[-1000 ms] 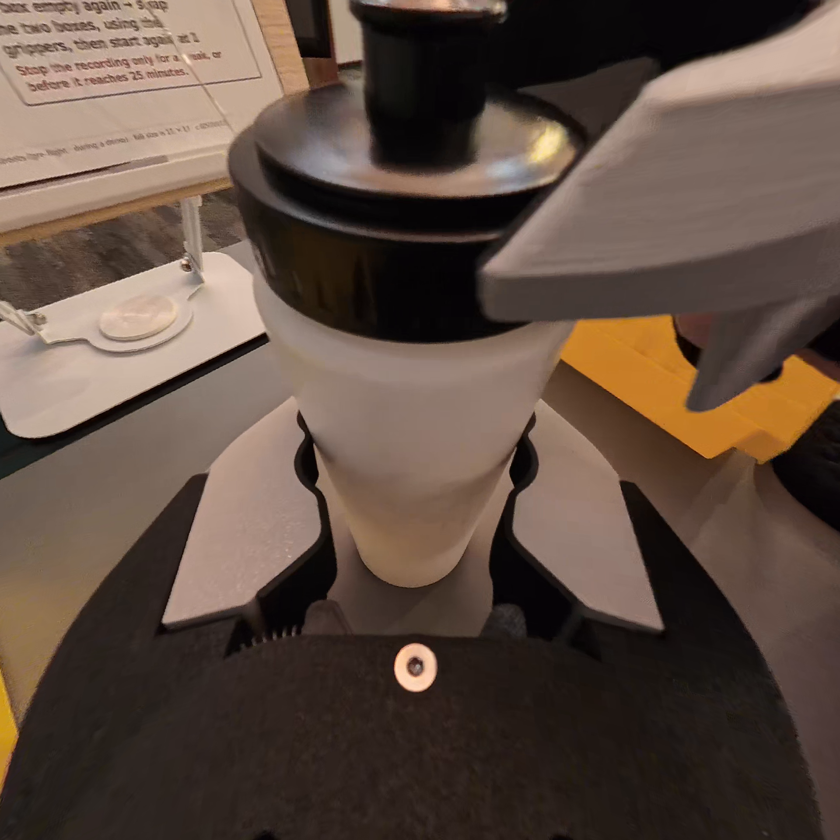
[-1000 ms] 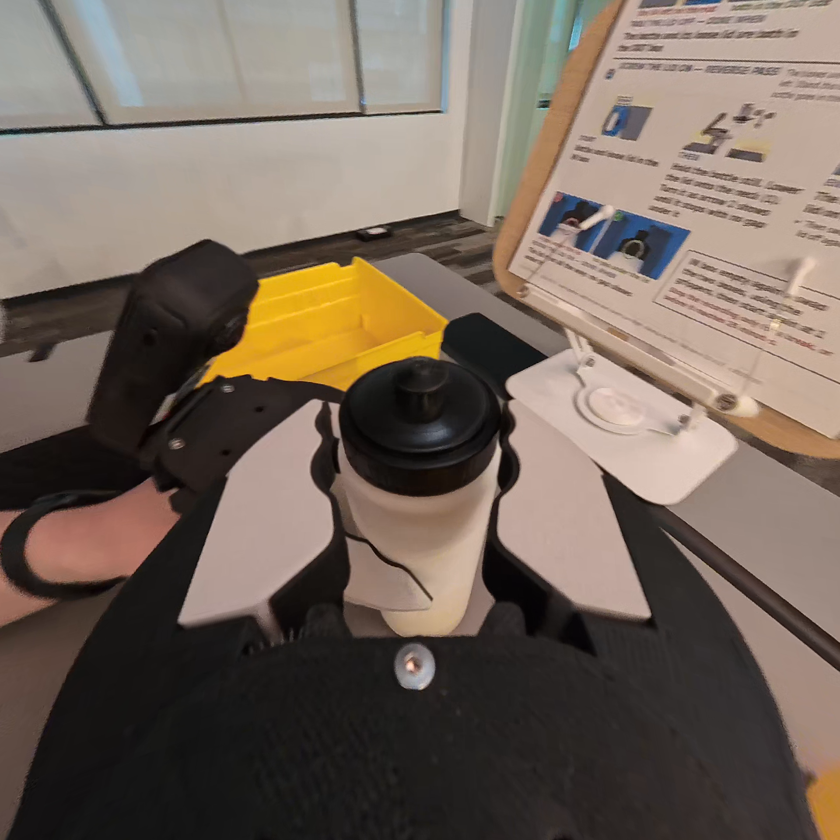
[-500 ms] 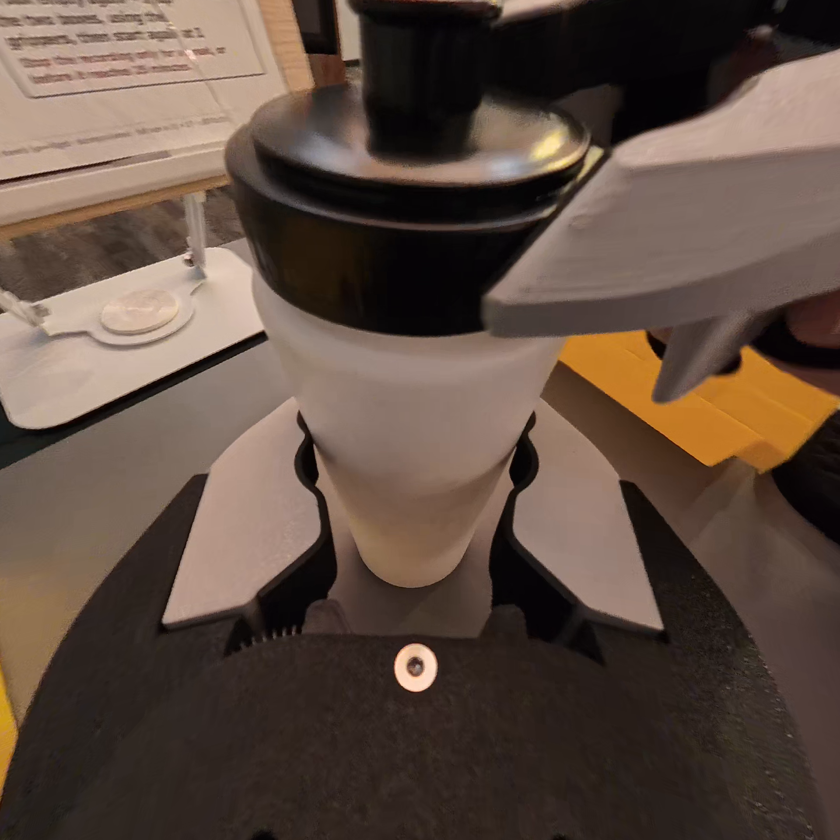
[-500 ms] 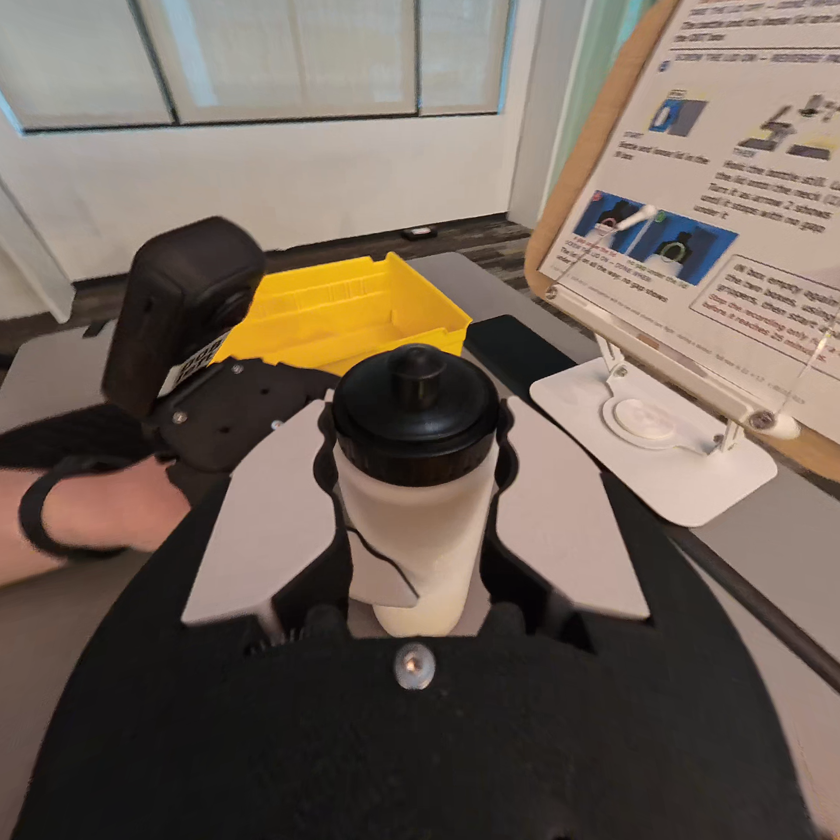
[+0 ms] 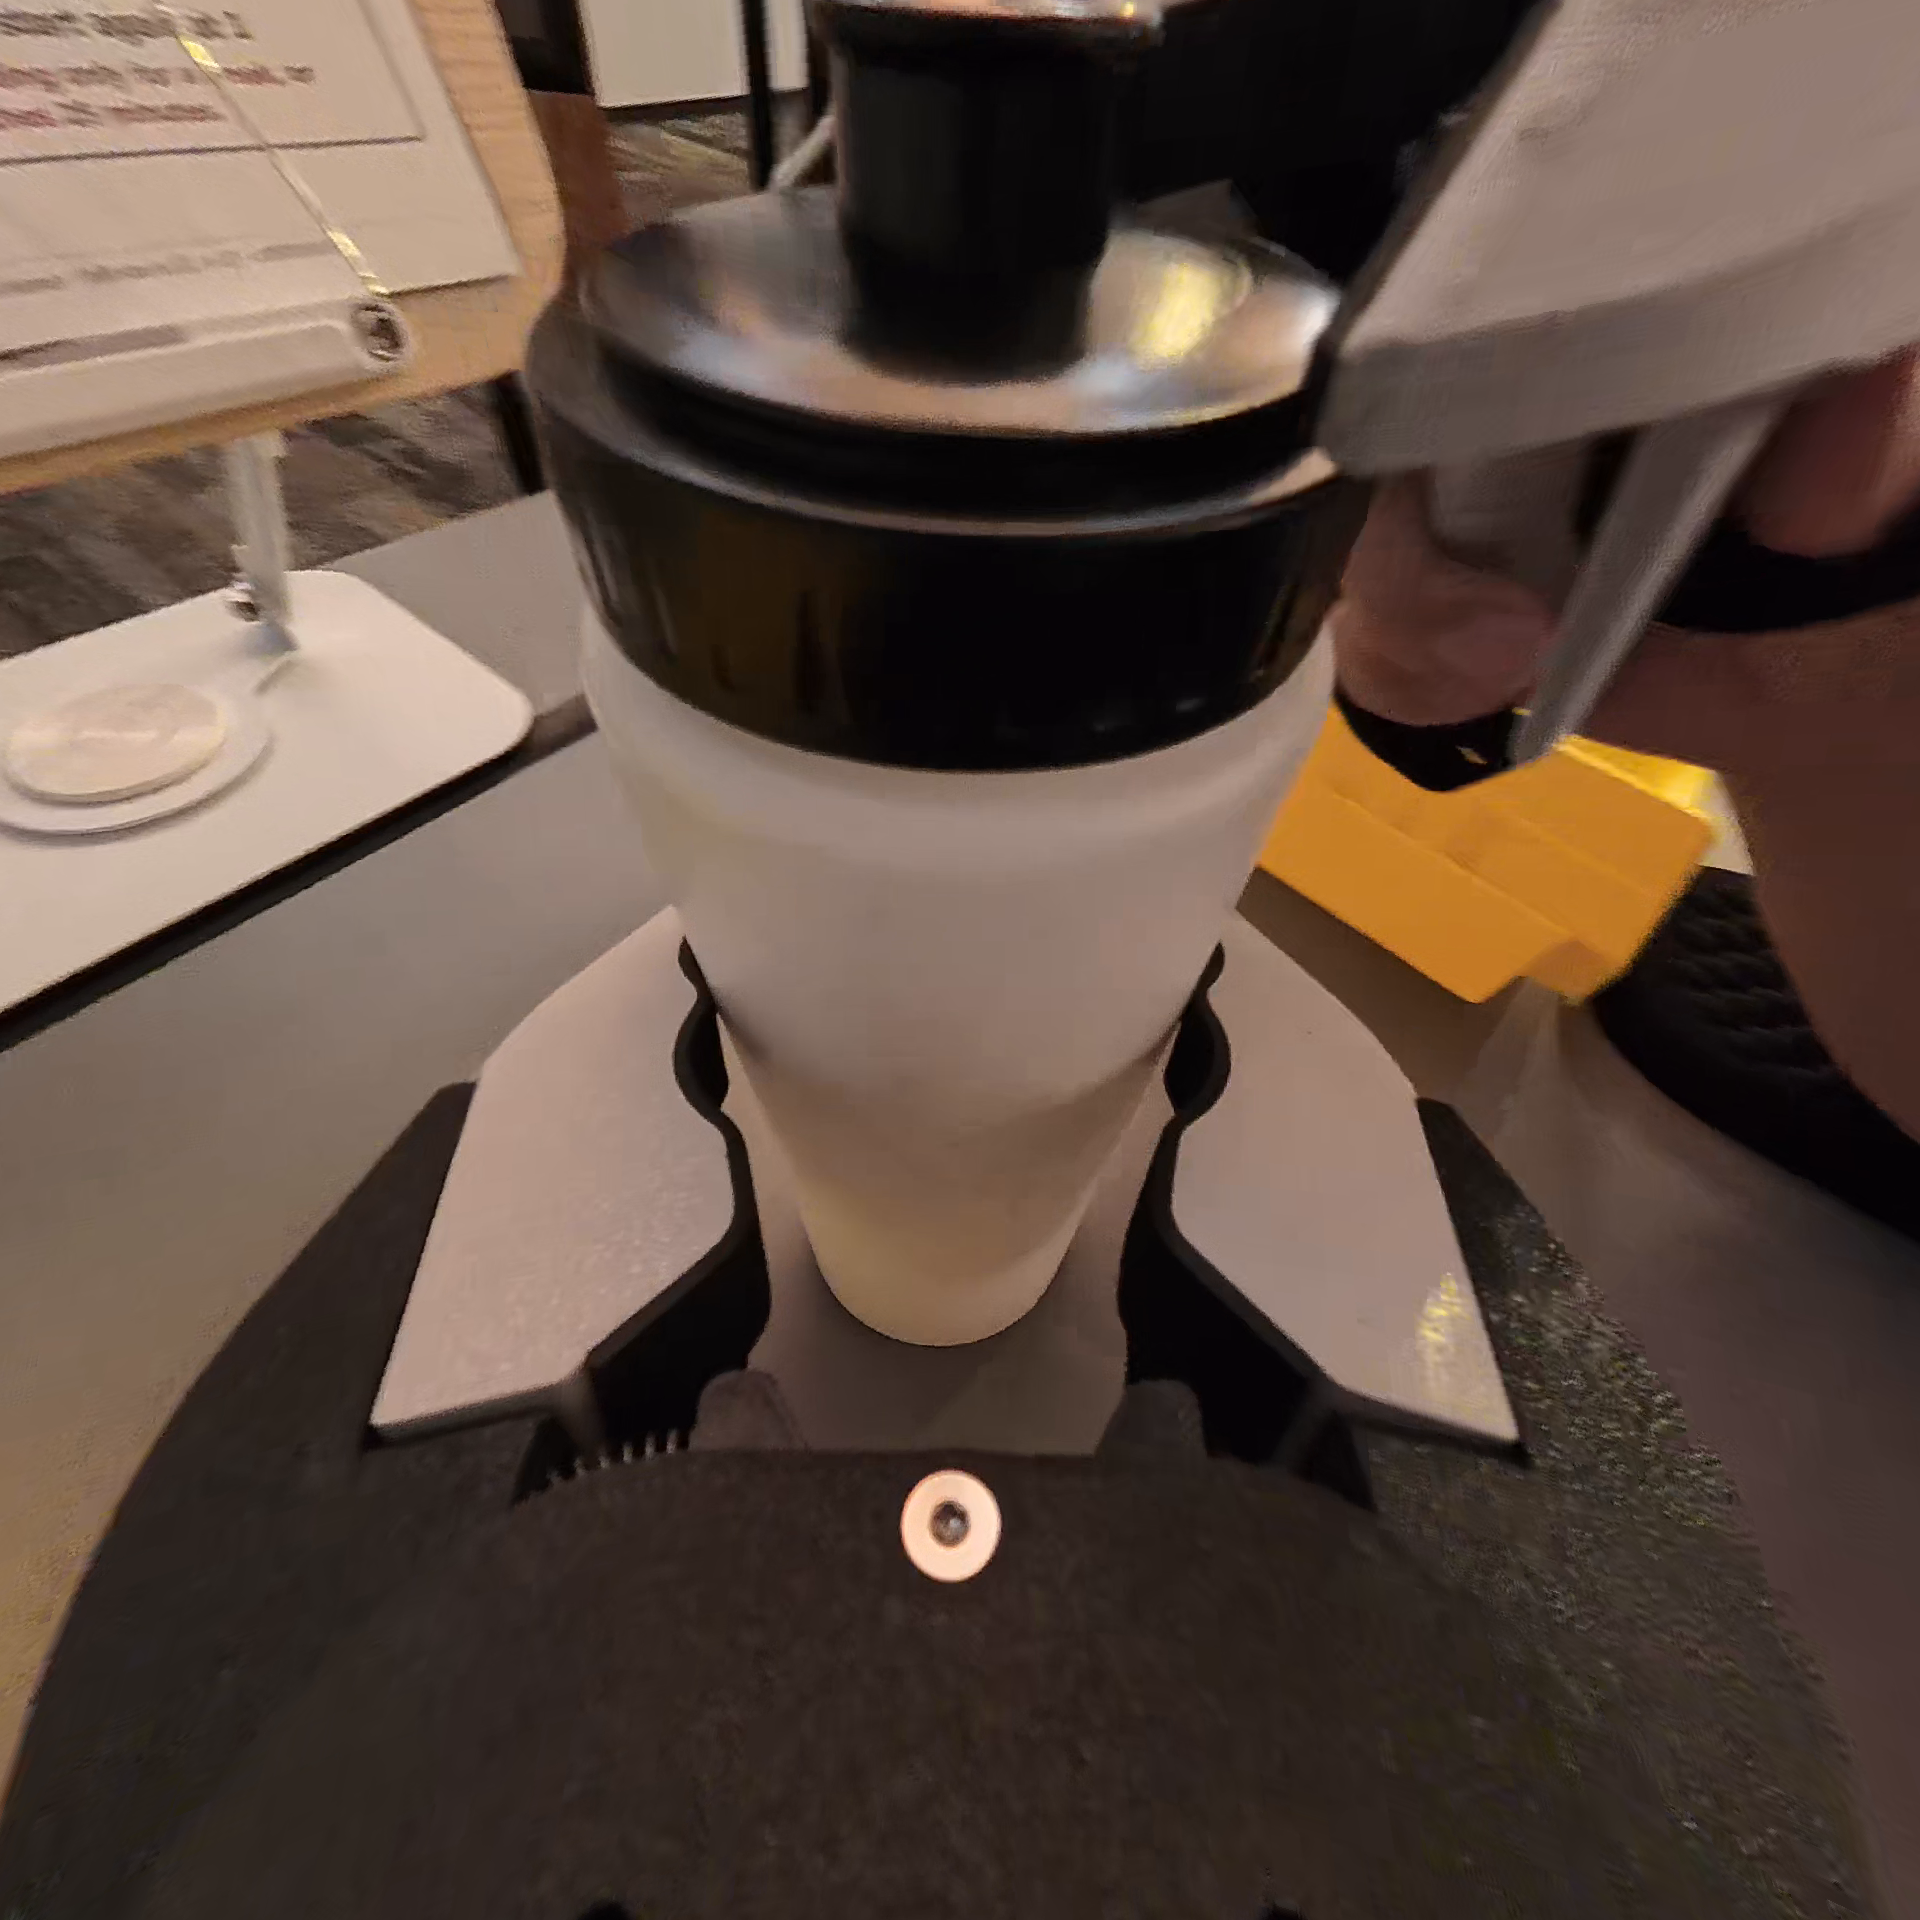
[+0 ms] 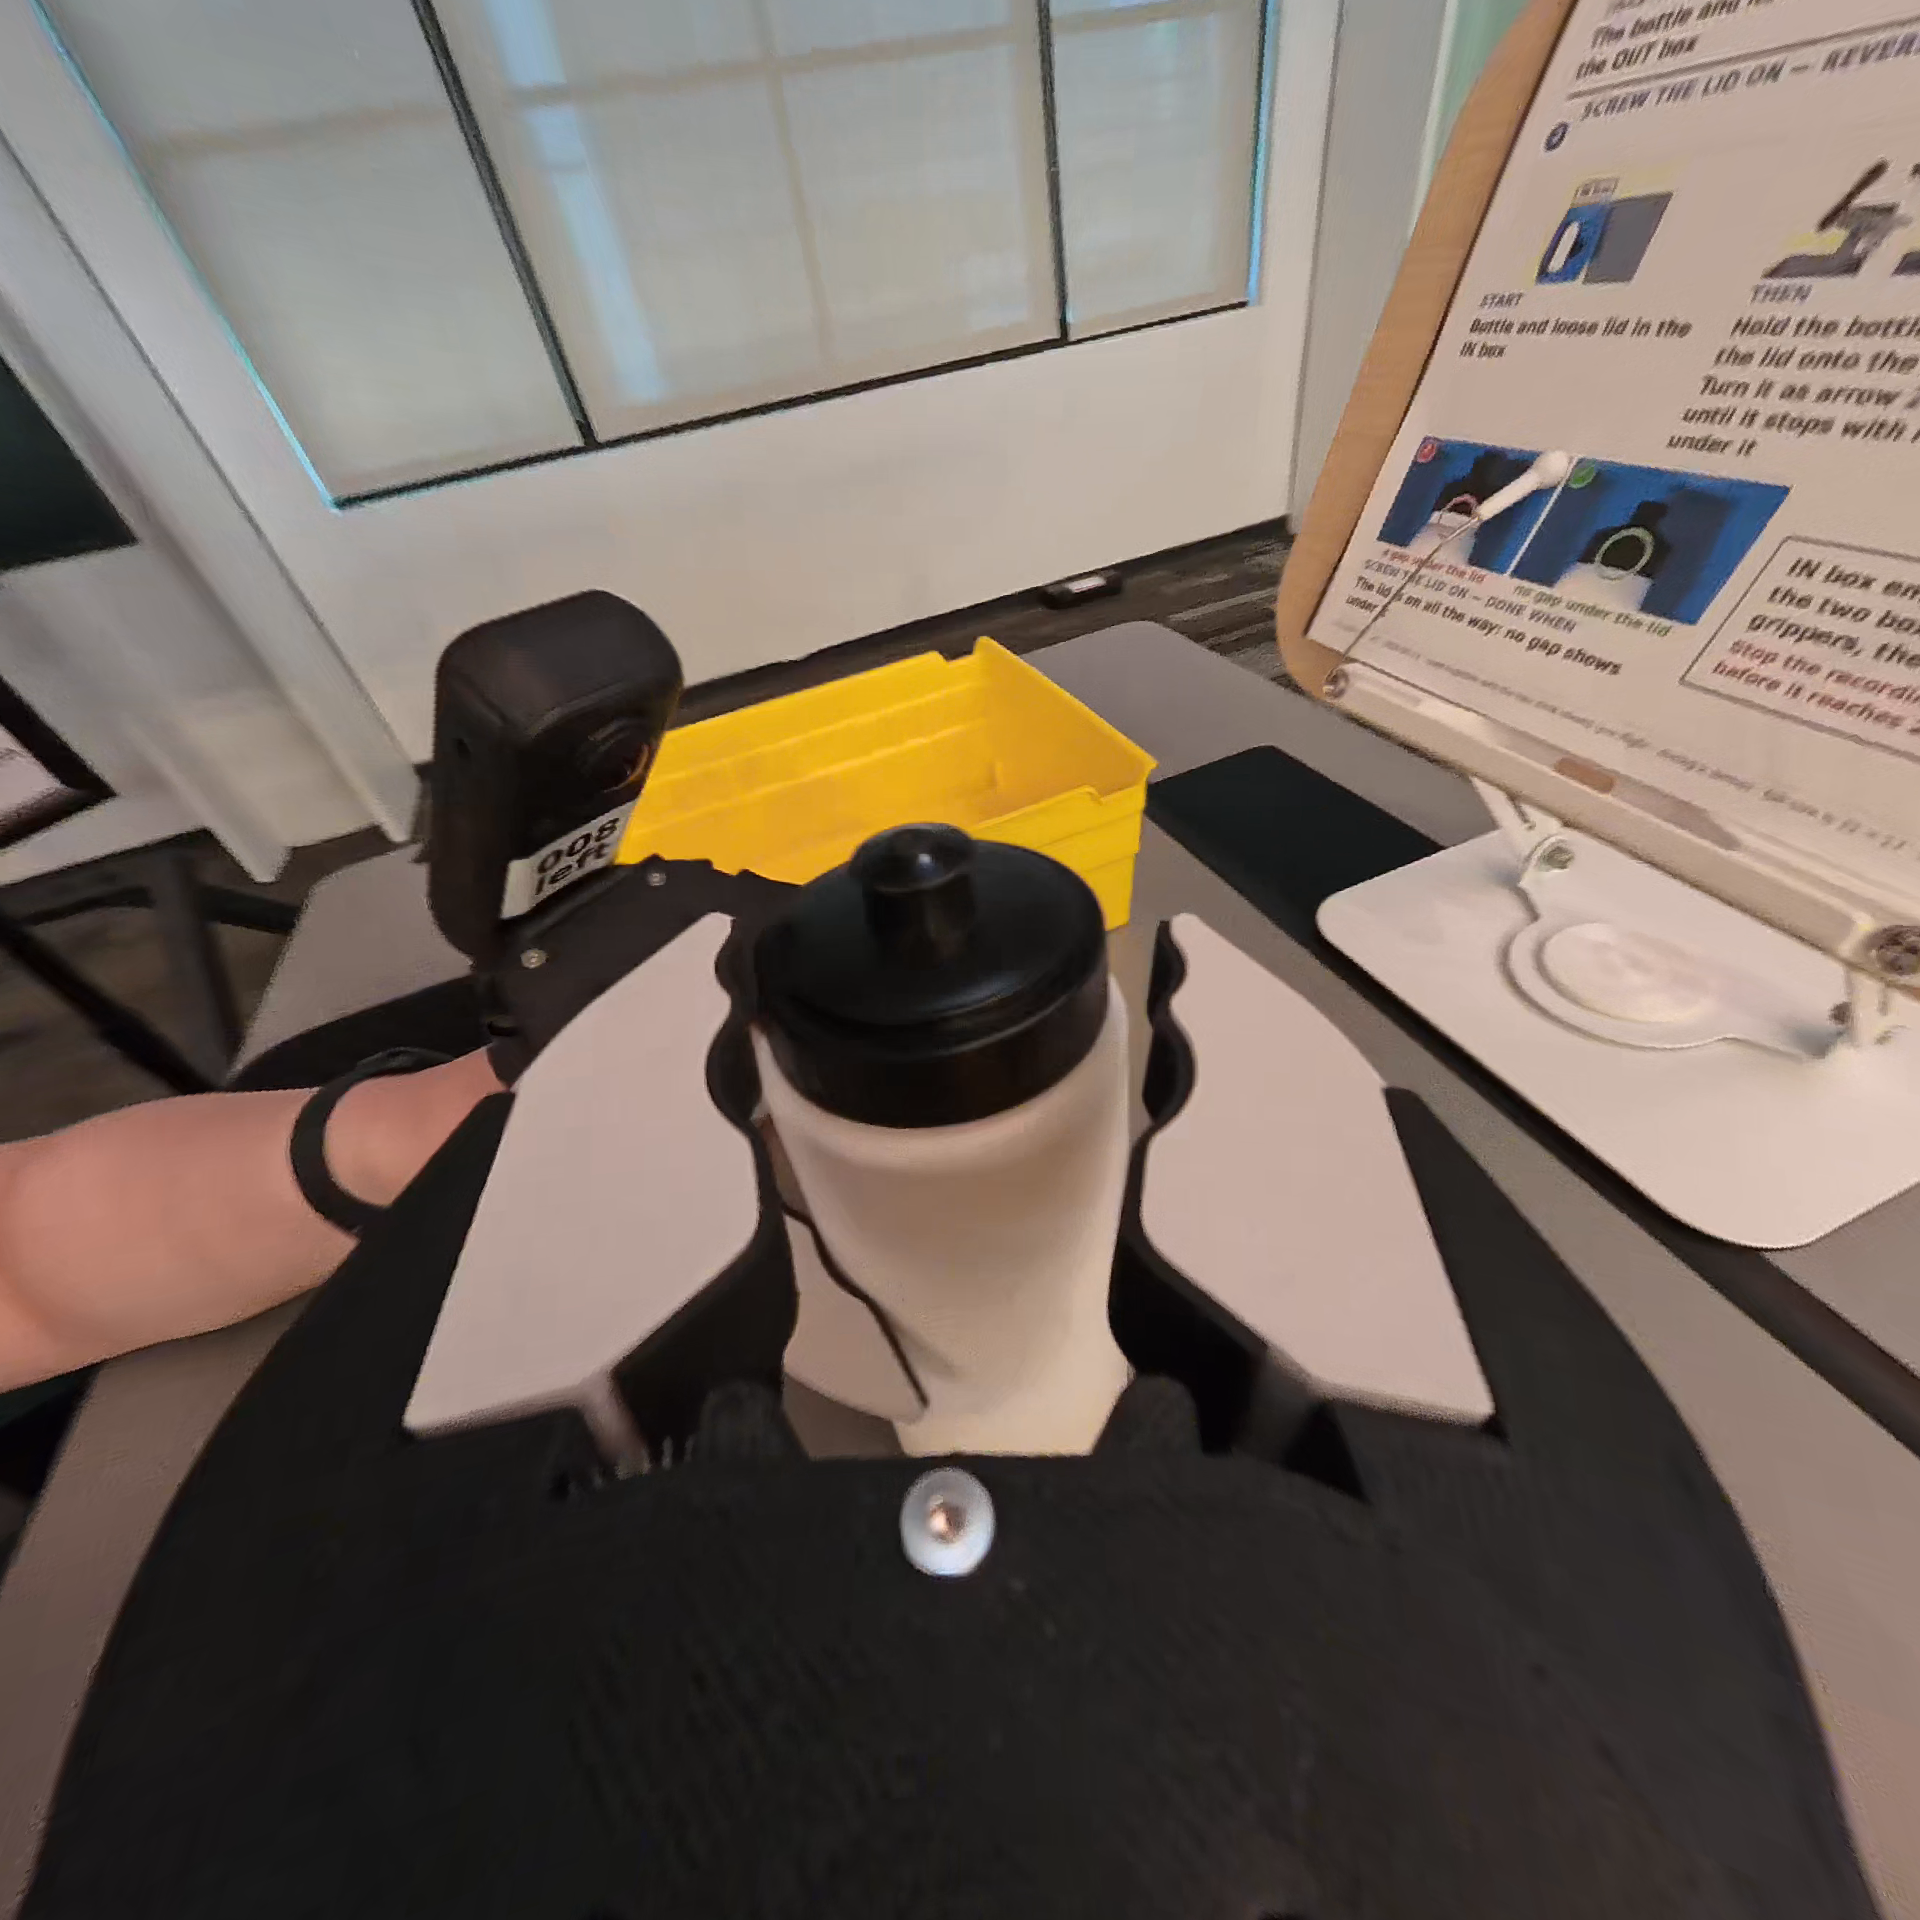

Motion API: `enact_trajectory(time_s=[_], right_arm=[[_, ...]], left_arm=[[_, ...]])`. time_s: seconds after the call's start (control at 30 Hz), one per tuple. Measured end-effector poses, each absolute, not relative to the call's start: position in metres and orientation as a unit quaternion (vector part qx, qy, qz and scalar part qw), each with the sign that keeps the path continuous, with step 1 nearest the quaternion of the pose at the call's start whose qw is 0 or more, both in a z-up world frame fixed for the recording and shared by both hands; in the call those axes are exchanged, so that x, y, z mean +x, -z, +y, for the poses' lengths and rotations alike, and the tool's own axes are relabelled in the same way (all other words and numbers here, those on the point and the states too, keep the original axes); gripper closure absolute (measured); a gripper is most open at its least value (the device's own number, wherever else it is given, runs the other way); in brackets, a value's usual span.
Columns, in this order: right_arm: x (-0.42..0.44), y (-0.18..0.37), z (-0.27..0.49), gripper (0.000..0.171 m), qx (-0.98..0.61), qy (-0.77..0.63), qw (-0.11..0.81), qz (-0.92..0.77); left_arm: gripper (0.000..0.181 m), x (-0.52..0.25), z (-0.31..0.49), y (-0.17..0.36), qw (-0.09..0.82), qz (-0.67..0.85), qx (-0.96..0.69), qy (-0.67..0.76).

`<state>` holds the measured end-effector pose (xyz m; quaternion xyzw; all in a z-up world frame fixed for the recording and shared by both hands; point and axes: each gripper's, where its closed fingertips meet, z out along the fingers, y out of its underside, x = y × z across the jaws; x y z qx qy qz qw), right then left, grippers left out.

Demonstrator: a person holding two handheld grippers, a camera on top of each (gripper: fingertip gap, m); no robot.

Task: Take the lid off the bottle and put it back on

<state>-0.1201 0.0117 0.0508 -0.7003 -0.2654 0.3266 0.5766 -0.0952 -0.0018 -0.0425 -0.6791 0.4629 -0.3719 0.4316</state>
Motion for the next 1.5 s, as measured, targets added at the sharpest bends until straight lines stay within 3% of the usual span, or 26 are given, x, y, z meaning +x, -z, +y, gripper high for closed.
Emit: enact_trajectory(time_s=[0.27,0.73,0.83,0.9,1.0,1.1,1.5], right_arm=[[-0.121,-0.044,0.001,0.103,-0.694,-0.37,0.534,-0.31],[-0.134,-0.042,0.021,0.103,-0.707,-0.217,0.633,-0.231],[-0.131,-0.04,0.018,0.103,-0.708,-0.224,0.608,-0.281],[-0.124,-0.047,0.017,0.092,-0.699,-0.252,0.605,-0.286],[-0.124,-0.051,0.006,0.103,-0.684,-0.321,0.578,-0.309],[-0.126,-0.041,0.0,0.098,-0.694,-0.33,0.543,-0.338],[-0.133,-0.042,0.02,0.1,-0.719,-0.213,0.624,-0.22]], left_arm=[[0.096,-0.091,-0.015,0.042,0.395,0.475,-0.671,0.411],[0.096,-0.11,0.022,0.045,0.475,0.425,-0.714,0.289],[0.096,-0.107,0.017,0.045,0.46,0.449,-0.702,0.309],[0.096,-0.103,0.009,0.046,0.447,0.474,-0.688,0.321],[0.096,-0.097,-0.001,0.046,0.438,0.494,-0.672,0.335],[0.096,-0.096,-0.004,0.046,0.434,0.501,-0.668,0.339],[0.096,-0.107,0.016,0.046,0.461,0.438,-0.715,0.289]])
